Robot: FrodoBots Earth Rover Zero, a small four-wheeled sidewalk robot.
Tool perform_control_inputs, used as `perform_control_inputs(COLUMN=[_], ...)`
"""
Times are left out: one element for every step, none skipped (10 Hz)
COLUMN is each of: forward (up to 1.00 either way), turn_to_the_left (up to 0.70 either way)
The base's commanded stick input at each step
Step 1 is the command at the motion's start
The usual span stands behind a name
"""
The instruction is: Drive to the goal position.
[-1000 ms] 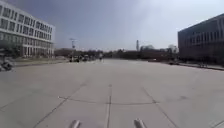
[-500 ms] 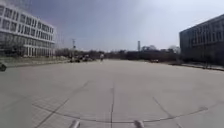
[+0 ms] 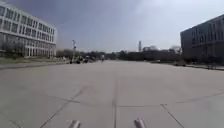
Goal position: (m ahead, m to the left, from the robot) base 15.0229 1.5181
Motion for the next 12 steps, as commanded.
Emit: perform_control_inputs(forward=[0.85,0.85,0.85,0.85,0.85,0.85,0.85,0.85,0.85,0.85,0.85,0.85], turn_to_the_left=[0.01,0.01,0.01,0.01,0.01,0.01,0.01,0.01,0.01,0.01,0.01,0.01])
